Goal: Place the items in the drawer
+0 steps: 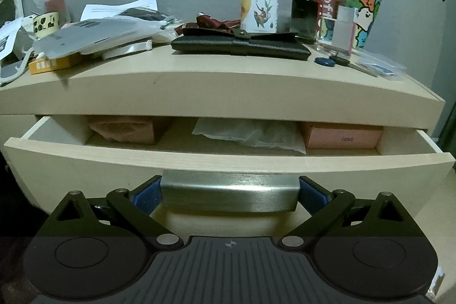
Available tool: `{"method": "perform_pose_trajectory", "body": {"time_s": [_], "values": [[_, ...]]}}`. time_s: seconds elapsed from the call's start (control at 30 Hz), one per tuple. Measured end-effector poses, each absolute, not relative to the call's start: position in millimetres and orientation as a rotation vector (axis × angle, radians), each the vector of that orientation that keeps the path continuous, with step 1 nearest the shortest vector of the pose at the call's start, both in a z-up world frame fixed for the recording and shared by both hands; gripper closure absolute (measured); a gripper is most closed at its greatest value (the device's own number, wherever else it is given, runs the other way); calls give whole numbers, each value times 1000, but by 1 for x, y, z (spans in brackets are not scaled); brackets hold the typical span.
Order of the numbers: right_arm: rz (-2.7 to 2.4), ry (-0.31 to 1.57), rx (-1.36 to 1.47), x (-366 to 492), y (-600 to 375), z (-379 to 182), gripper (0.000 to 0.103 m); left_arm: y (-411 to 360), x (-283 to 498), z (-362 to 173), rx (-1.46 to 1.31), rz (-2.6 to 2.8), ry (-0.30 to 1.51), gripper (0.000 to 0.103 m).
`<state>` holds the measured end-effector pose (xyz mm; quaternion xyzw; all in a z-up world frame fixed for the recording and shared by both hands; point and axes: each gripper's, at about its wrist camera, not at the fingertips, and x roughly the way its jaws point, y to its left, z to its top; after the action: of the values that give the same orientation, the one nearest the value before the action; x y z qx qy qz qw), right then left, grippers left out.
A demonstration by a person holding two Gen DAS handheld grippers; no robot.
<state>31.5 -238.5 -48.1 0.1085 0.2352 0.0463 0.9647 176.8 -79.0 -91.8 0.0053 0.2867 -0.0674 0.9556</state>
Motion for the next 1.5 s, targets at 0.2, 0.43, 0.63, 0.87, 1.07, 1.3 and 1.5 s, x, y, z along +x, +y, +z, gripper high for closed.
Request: {"method": "perform_pose_trajectory", "body": {"time_s": [0.2, 0.43, 0.63, 0.87, 1.07, 1.3, 1.5], "values": [[103, 487, 216, 34, -238, -49, 1, -82, 199, -91, 8, -136, 581, 5], [111, 496, 214, 34, -235, -49, 1, -85, 219, -92, 12, -136, 576, 5], [116, 504, 213, 37, -233, -49, 1, -88, 231, -91, 14, -136, 579, 4], [123, 510, 205, 37, -229, -50, 1, -89, 236, -97, 27, -141, 605, 4], [125, 514, 202, 37, -228, -50, 1, -90, 244, -94, 23, -143, 627, 4], [122, 515, 202, 36, -228, -50, 1, -90, 252, -93, 23, -142, 629, 4], [119, 515, 202, 36, -228, -50, 1, -93, 254, -93, 35, -138, 631, 2]]}}
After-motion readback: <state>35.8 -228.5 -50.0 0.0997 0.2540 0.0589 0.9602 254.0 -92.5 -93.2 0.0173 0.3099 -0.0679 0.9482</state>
